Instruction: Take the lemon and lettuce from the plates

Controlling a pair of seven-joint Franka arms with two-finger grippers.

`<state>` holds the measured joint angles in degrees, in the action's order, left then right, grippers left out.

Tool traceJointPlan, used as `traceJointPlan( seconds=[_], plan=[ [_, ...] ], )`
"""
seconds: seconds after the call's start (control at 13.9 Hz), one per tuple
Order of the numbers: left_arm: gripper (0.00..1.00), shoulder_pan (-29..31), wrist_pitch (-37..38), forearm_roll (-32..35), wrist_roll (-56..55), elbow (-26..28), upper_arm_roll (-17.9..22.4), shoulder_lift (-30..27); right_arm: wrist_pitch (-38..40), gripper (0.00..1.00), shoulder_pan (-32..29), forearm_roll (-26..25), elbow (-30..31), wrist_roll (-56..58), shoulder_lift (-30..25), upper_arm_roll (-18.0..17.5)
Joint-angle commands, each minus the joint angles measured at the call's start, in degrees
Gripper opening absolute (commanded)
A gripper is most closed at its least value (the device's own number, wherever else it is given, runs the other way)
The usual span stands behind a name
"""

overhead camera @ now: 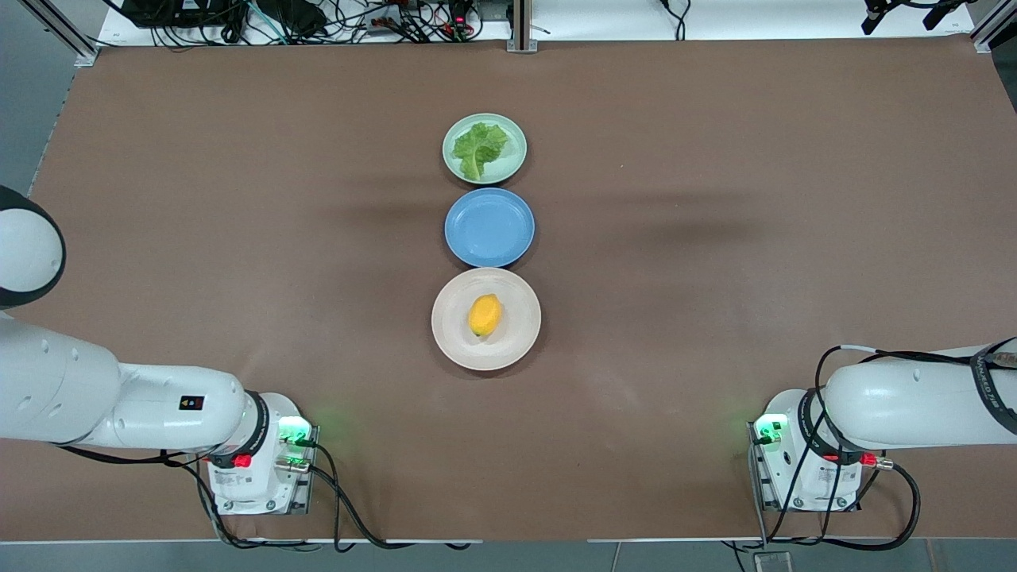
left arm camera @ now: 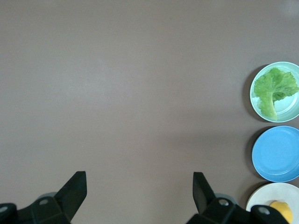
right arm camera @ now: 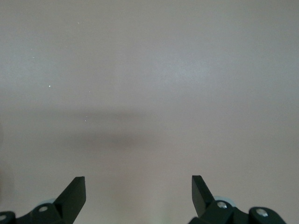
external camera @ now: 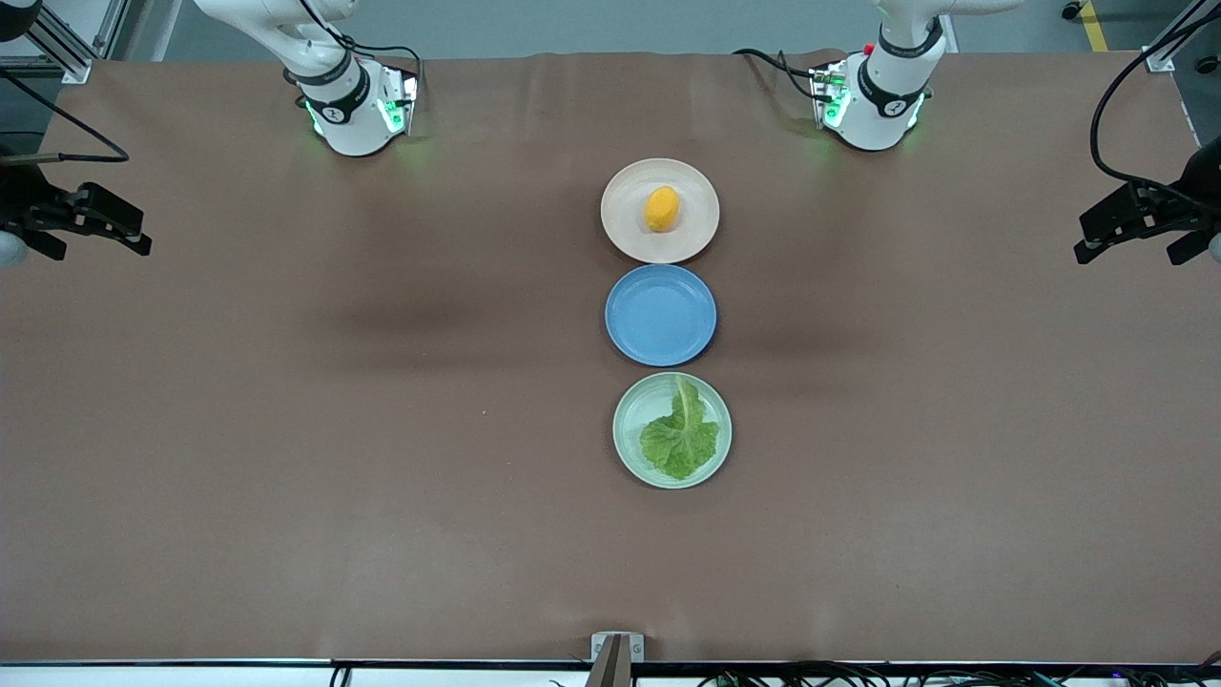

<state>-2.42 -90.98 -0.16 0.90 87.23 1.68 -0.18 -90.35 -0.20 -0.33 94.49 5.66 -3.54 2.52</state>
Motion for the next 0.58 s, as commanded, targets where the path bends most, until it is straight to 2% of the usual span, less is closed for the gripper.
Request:
traceJointPlan(
  seconds=[0.0, 0.51],
  plan=[
    [1.0, 0.57, -0.42, -0.54, 1.03, 0.66, -0.36, -0.96, -0.18, 1.0, 0.11, -0.37, 1.75, 0.5, -1.91, 0.03],
    [1.0, 0.39, -0.07, -0.89, -0.2, 0.49, -0.45, -0.09, 0.09, 1.0, 0.02, 2.18, 1.84, -0.21, -1.91, 0.03]
  ],
)
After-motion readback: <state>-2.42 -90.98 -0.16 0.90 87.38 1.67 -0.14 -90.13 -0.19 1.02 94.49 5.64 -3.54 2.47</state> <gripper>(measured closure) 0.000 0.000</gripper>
